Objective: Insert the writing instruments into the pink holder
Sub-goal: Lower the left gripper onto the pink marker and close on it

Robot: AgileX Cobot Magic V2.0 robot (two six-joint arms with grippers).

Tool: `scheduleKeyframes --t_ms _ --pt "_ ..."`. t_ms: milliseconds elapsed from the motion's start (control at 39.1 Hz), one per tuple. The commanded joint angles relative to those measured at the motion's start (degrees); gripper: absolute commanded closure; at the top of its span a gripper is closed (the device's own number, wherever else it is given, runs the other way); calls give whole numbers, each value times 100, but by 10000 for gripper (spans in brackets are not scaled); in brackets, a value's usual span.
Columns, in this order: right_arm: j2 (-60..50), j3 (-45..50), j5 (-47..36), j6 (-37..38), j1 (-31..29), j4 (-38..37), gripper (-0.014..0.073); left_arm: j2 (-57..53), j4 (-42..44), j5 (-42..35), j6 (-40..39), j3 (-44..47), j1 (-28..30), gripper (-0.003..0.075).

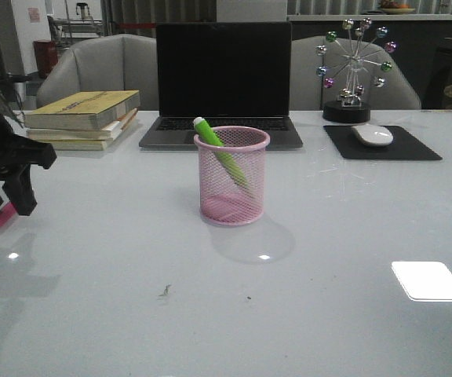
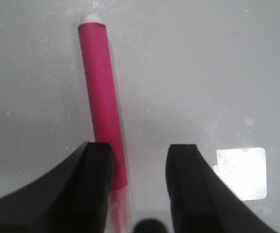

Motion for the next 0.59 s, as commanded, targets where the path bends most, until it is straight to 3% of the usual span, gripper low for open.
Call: scheduleKeyframes --t_ms 0,563 --pt "-4 -167 -420 -43 -39 -104 230 -223 -62 -141 -61 -175 -25 387" --pt "-4 -167 -420 -43 -39 -104 230 -223 125 -192 -61 -175 -25 390"
